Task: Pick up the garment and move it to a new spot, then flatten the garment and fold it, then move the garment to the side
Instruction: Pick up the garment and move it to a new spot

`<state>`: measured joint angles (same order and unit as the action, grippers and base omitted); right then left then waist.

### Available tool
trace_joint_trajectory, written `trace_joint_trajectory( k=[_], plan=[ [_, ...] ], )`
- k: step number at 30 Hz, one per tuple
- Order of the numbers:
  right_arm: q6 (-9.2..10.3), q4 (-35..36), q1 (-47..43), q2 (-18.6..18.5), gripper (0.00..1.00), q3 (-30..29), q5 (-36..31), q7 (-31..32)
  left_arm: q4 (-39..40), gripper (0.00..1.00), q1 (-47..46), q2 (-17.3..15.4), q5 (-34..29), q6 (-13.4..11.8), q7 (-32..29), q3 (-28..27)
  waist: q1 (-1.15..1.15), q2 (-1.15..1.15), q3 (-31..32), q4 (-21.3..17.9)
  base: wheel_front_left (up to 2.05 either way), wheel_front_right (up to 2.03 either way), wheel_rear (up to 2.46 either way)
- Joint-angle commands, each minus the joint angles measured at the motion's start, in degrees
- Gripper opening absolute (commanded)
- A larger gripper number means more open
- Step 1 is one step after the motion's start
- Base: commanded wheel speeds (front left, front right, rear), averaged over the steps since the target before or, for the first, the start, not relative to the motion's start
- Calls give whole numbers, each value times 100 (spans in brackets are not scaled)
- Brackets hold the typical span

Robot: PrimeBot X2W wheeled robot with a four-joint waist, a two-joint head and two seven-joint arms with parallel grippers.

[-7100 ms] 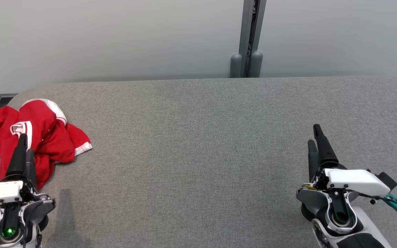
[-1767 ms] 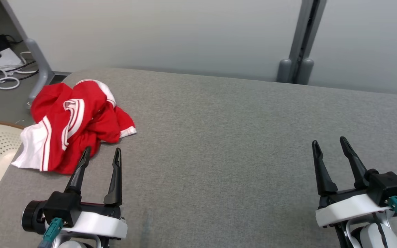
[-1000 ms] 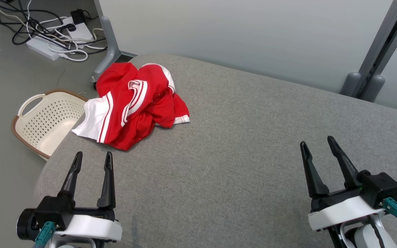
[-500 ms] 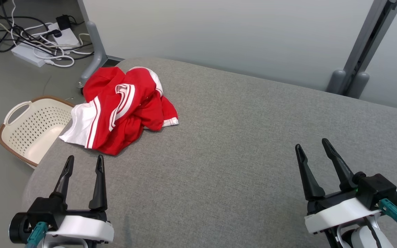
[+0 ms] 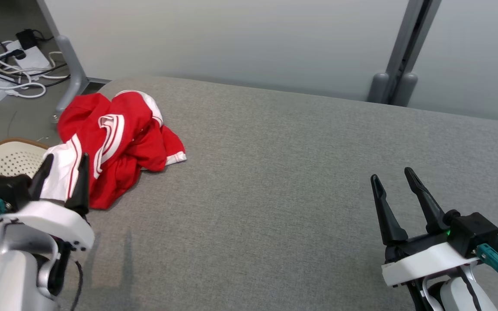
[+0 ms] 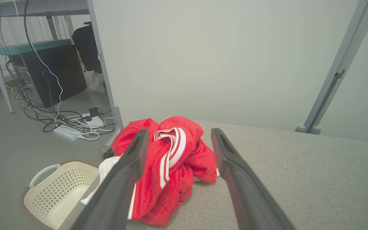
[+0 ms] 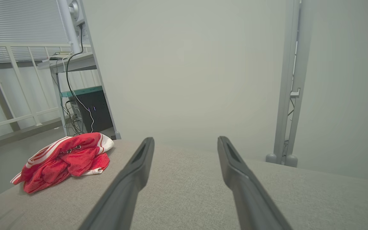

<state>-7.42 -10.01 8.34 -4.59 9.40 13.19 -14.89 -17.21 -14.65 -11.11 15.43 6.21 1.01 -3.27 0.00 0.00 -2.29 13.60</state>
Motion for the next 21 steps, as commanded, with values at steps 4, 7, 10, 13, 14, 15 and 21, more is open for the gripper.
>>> trace_joint_trajectory(
  k=[4, 7, 10, 13, 14, 15, 21],
  plan=[
    [-13, -10, 125, -17, 100, 10, 31, -19, -387, 100, -578, -379, 361, 68, -551, -177, 0, 0, -94, -393, 0, 0, 0],
    [-13, -7, 221, -14, 100, 49, 47, -20, -804, 100, -909, -601, 659, 91, -805, -284, 0, 0, -173, -659, 0, 0, 0],
    [-13, -5, 280, -19, 100, 71, 40, -20, -1138, 100, -1084, -785, 826, 111, -995, -322, 0, 0, -242, -845, 0, 0, 0],
    [-13, 24, 417, -37, 100, 57, 43, -20, -1743, 100, -1403, -1128, 1233, 129, -1465, -351, 0, 0, -390, -1217, 0, 0, 0],
    [-13, 30, 430, -40, 100, 32, 46, -20, -1870, 100, -1482, -1200, 1306, 131, -1567, -349, 0, 0, -426, -1293, 0, 0, 0],
    [-13, 30, 429, -36, 100, 25, 48, -20, -1997, 100, -1530, -1283, 1383, 123, -1668, -341, 0, 0, -456, -1363, 0, 0, 0],
    [-13, 42, 532, -43, 100, -7, 63, -20, -2542, 100, -1840, -1692, 1733, 128, -2296, -141, 0, 0, -630, -1676, 0, 0, 0]
  ],
)
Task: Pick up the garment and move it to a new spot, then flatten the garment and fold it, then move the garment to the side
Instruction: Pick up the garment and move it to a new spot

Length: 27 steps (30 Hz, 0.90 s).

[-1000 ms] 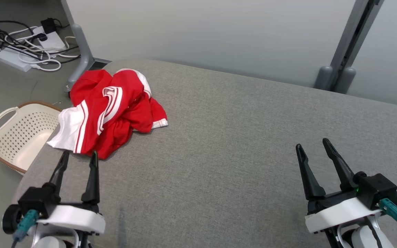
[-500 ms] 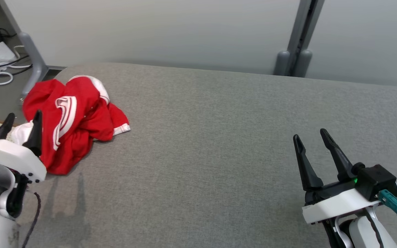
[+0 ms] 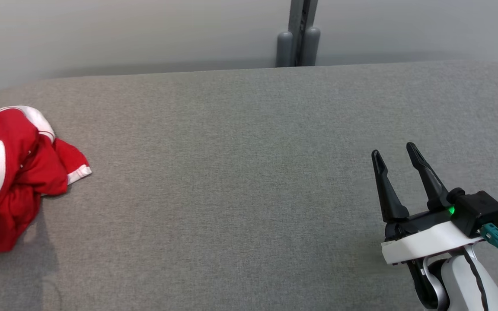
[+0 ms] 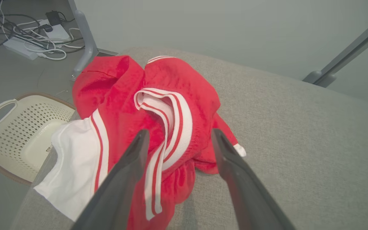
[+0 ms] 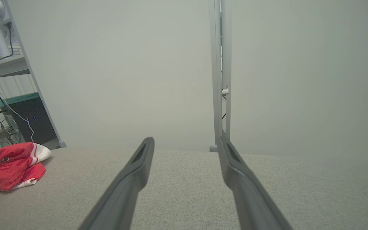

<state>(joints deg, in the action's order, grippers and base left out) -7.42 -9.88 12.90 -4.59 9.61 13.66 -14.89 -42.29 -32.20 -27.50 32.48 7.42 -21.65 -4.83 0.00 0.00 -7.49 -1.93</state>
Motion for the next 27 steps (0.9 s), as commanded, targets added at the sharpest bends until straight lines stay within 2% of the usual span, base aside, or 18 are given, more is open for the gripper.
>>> trace_joint_trajectory(
  k=[1, 7, 15, 16, 19, 20, 21, 27],
  plan=[
    [-13, 41, 83, -40, 100, -22, 13, -19, -129, 100, -116, -100, 69, 7, -122, 49, 0, 0, -137, -163, 0, 0, 0],
    [-13, 70, 148, -14, 100, -24, 22, -20, -684, 100, -288, -338, 208, 8, -349, 29, 0, 0, -287, -336, 0, 0, 0],
    [-13, 46, 198, -61, 100, -42, 33, -20, -1325, 100, -405, -461, 279, 8, -484, 76, 0, 0, -400, -416, 0, 0, 0],
    [-13, 49, 212, -64, 100, -41, 30, -20, -1362, 95, -414, -476, 287, 9, -499, 91, 0, 0, -410, -419, 0, 0, 0],
    [-13, 49, 248, -75, 100, -52, 33, -20, -1420, 38, -456, -483, 350, 9, -526, 157, 0, 0, -429, -414, 0, 0, 0],
    [-13, 46, 254, -74, 100, -54, 25, -20, -1402, 4, -470, -490, 369, 9, -535, 195, 0, 0, -431, -410, 0, 0, 0],
    [-13, 43, 253, -72, 100, -54, 13, -20, -1385, 0, -480, -500, 400, 9, -551, 233, 0, 0, -431, -405, 0, 0, 0],
    [-13, 4, 250, -38, 100, -34, -1, -20, -1228, 0, -445, -555, 632, 9, -815, 513, 0, 0, -380, -366, 0, 0, 0]
  ],
)
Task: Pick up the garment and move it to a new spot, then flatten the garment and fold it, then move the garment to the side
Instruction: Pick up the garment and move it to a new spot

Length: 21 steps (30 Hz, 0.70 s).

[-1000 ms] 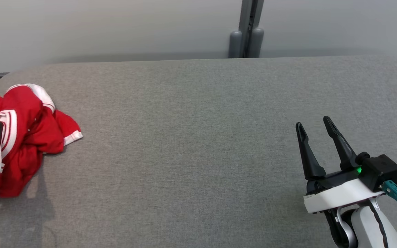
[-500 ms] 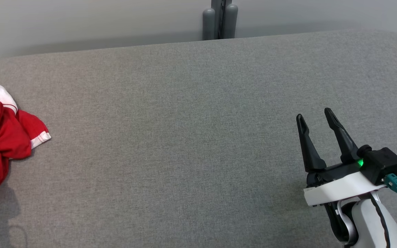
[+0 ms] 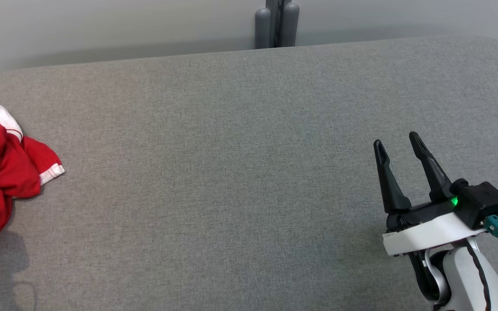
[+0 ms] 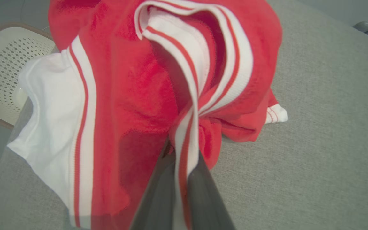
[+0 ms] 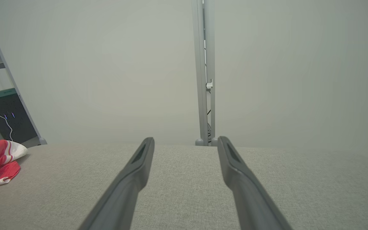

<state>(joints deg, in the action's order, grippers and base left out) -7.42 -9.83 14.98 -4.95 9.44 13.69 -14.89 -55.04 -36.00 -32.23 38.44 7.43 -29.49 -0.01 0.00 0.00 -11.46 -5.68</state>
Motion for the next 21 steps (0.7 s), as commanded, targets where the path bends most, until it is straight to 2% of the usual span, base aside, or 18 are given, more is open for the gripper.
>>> trace_joint_trajectory(
  k=[1, 9, 21],
  plan=[
    [-13, -7, 40, 4, 100, -14, 0, -20, 74, 0, -51, -98, 69, 8, -55, 72, 0, 0, 36, 14, 0, 0, 0],
    [-13, -51, -65, 27, 100, -4, 31, -20, 471, 0, -59, -216, 157, 8, 0, 448, 0, 0, 232, 63, 0, 0, 0],
    [-13, -120, -212, 73, 100, 52, 96, -20, 2201, 0, -473, -330, 516, 8, -40, 1360, 0, 0, 688, 99, 0, 0, 0]
  ],
)
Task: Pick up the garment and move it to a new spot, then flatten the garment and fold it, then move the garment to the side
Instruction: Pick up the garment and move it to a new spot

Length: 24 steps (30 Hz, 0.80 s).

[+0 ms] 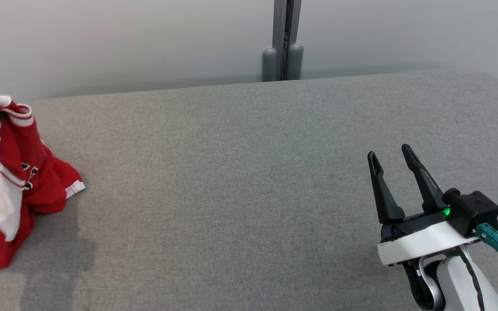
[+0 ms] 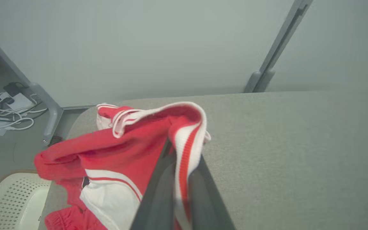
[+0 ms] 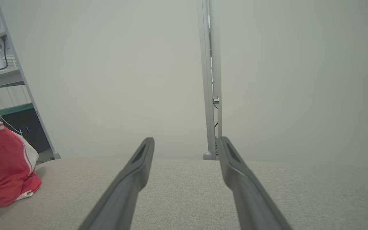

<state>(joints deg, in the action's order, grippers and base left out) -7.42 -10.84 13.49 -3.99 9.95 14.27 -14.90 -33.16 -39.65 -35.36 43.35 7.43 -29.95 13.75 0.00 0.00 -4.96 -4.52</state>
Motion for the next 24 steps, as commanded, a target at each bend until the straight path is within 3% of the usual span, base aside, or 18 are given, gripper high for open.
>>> trace_joint_trajectory(
  k=[1, 6, 11, 17, 24],
  plan=[
    [-13, -24, -80, -20, 100, 0, 51, -19, 155, 0, -133, -29, 60, 8, -14, 63, 0, 0, 69, -33, 0, 0, 0],
    [-13, -4, -102, -3, 100, -37, 86, -19, 769, 0, -441, 4, 69, 8, -114, 500, 0, 0, 192, -184, 0, 0, 0],
    [-13, 7, -86, 20, 100, -97, 91, -19, 1189, 0, -824, 235, 14, 8, -229, 986, 0, 0, 267, -425, 0, 0, 0],
    [-13, 11, -60, 51, 100, -149, 100, -19, 1549, 0, -1343, 810, 151, 8, -222, 1524, 0, 0, 298, -800, 0, 0, 0],
    [-13, 46, -15, 76, 100, -296, 120, -19, 1709, 0, -1918, 1631, 404, 9, 124, 1749, 0, 0, 272, -1202, 0, 0, 0]
  ],
)
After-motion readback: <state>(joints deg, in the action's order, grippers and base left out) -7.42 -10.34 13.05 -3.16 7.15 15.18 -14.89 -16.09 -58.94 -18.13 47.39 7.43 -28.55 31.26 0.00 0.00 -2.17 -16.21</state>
